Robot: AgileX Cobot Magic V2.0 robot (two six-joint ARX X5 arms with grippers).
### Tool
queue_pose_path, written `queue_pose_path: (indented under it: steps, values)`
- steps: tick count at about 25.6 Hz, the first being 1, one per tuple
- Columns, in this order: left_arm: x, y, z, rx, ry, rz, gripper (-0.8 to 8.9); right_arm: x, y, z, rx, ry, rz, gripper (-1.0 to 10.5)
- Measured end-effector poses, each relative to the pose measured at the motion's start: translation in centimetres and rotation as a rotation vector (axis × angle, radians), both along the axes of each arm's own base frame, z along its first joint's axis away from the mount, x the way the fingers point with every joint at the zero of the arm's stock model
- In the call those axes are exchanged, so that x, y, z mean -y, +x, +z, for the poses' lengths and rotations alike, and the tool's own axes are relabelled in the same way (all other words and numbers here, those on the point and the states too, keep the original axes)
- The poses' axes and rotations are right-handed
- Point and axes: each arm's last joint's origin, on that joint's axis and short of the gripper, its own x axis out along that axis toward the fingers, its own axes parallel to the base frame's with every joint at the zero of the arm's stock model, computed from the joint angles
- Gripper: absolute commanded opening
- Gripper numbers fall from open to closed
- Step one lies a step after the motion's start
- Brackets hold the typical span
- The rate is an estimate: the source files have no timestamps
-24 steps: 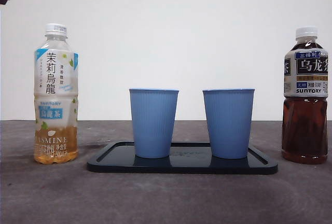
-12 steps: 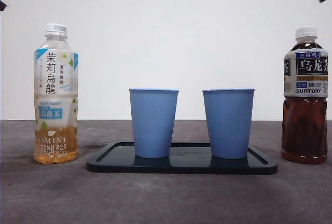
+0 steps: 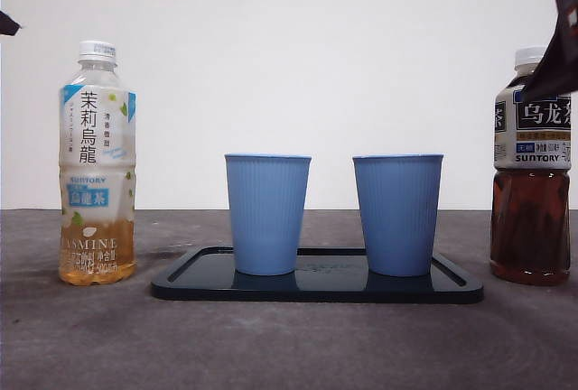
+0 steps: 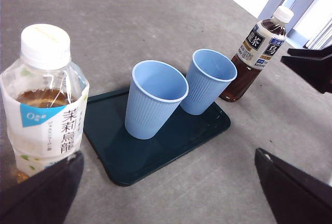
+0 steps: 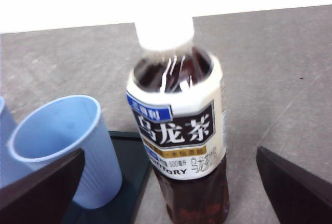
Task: Pour the drink into the cup
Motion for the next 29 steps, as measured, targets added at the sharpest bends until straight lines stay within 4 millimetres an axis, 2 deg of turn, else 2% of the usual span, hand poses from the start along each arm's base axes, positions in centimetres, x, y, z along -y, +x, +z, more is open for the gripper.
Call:
queue_pose_path:
  steps: [4,16,21,29]
  values:
    - [0.0,0.0,0.0,-0.001,-0.002,0.001,5.28,-0.2,1.4,-0.5,0.049,0.011,-0.007,5.6]
    - [0.0,0.0,0.1,0.011,-0.008,0.002,5.28,-0.7,4.9,-3.3,0.052,0.01,-0.034,5.6]
    - [0.0,0.0,0.1,0.01,-0.008,0.002,5.28,-0.9,5.8,-4.2,0.066,0.011,-0.04,5.1]
    - [0.0,0.0,0.1,0.011,-0.008,0.003,5.28,-0.9,6.2,-4.7,0.086,0.016,-0.041,1.9]
